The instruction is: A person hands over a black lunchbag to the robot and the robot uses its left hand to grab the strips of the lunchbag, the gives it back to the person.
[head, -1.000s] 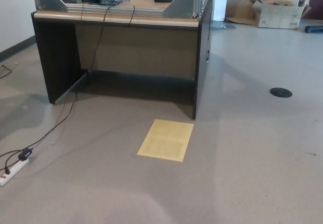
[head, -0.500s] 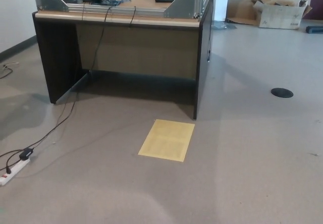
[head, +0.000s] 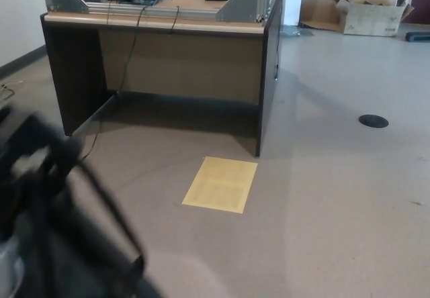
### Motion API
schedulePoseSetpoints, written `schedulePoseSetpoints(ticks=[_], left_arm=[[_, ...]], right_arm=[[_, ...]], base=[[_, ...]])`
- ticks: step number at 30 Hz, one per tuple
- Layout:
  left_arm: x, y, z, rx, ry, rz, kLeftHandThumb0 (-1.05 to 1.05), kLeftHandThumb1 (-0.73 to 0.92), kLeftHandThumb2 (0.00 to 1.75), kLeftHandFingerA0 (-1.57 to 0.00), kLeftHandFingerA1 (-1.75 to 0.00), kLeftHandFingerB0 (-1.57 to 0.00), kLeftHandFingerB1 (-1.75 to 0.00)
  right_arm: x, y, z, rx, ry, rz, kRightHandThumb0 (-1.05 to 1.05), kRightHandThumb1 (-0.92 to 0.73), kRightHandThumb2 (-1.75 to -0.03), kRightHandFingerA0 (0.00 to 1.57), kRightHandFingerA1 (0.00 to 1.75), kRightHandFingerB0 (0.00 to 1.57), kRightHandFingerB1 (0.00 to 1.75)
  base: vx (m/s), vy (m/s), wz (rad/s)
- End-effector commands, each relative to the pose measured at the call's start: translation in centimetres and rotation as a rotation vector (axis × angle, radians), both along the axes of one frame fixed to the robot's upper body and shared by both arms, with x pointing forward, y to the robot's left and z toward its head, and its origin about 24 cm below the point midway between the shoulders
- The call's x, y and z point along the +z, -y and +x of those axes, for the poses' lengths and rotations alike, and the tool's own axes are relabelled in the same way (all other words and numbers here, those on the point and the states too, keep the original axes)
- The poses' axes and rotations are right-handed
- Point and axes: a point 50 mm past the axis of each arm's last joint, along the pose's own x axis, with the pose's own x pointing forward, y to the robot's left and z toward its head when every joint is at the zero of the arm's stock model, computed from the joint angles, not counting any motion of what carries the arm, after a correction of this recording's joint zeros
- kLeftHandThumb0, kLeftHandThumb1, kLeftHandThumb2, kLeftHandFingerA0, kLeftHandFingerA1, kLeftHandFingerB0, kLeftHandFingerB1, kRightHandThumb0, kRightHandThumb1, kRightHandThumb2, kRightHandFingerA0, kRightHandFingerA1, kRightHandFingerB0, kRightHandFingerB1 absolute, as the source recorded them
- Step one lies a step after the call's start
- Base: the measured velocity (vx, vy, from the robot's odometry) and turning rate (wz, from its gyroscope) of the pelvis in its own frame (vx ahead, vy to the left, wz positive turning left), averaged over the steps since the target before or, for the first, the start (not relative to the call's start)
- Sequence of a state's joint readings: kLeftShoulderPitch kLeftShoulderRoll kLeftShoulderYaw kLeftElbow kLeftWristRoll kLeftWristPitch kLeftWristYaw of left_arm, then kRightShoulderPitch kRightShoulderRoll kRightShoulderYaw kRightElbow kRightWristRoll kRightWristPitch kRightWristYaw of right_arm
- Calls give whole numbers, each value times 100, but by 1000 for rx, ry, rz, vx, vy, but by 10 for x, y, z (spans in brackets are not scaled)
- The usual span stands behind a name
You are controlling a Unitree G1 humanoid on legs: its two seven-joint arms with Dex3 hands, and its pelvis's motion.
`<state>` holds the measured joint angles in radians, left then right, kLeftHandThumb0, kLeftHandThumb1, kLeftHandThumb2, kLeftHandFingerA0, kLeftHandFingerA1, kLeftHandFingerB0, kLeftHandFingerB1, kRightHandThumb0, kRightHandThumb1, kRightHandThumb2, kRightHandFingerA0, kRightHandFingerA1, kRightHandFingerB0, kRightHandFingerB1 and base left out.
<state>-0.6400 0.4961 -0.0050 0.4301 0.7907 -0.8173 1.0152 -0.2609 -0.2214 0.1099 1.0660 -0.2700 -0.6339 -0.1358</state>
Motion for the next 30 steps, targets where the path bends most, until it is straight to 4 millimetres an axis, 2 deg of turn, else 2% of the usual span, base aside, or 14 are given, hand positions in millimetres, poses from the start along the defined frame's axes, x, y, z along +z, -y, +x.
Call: schedulePoseSetpoints(ticks=[1, 4, 5, 7, 8, 13, 15, 16, 20, 28, 29, 30], left_arm=[[50, 55, 26, 9, 74, 208, -26, 58, 58, -85, -168, -68, -159], [73, 78, 31, -15, 138, 238, -26, 60, 56, -81, -172, -63, -162], [90, 98, 33, -42, 159, 233, -27, 59, 57, -82, -172, -66, -162], [98, 105, 35, -43, 171, 231, -34, 60, 58, -84, -171, -63, -157], [110, 118, 36, -45, 190, 240, -30, 60, 58, -84, -174, -66, -163], [133, 143, 36, -60, 229, 275, -31, 57, 58, -86, -171, -70, -158], [140, 152, 34, -71, 247, 289, -32, 58, 58, -87, -172, -71, -159], [147, 160, 30, -69, 276, 321, -32, 60, 57, -85, -175, -68, -165], [165, 173, 25, -74, 327, 358, -32, 60, 57, -83, -175, -68, -165], [175, 190, 23, -116, 305, 370, -31, 58, 57, -84, -173, -68, -159], [176, 191, 23, -119, 306, 367, -29, 57, 56, -84, -175, -68, -161], [176, 190, 23, -118, 306, 367, -28, 57, 56, -83, -175, -68, -162]], right_arm=[[2, 5, 0, -20, 14, -11, -63, -78, -64, 55, 44, 57, 44], [3, 2, 3, -16, 16, -9, -62, -78, -64, 54, 44, 56, 44], [4, 2, 4, -18, 20, 16, -61, -78, -64, 54, 45, 59, 46], [6, 1, 7, -20, 23, 24, -62, -78, -64, 54, 45, 59, 47], [7, 0, 9, -17, 23, 25, -62, -78, -64, 54, 45, 60, 46], [7, -3, 12, 1, 18, 7, -63, -78, -64, 55, 45, 60, 46], [7, -2, 12, 8, 20, -6, -62, -78, -64, 55, 46, 60, 47], [4, 0, 8, 23, 0, -18, -63, -80, -64, 52, 45, 58, 46], [7, -1, 13, 21, -8, -15, -61, -79, -64, 51, 43, 57, 45], [2, -2, 8, 13, -16, -4, -57, -77, -63, 50, 42, 58, 45], [2, -2, 8, 11, -18, -5, -59, -65, -102, 40, 55, 46, 56], [2, -3, 9, 13, -21, -9, -61, -66, -102, 42, 55, 46, 56]], base=[[0, 0, 0], [0, 0, 0], [0, 0, 0], [0, 0, 0], [0, 0, 0], [0, 0, 0], [0, 0, 0], [0, 0, 0], [0, 0, 0], [0, 0, 0], [0, 0, 0], [0, 0, 0]])
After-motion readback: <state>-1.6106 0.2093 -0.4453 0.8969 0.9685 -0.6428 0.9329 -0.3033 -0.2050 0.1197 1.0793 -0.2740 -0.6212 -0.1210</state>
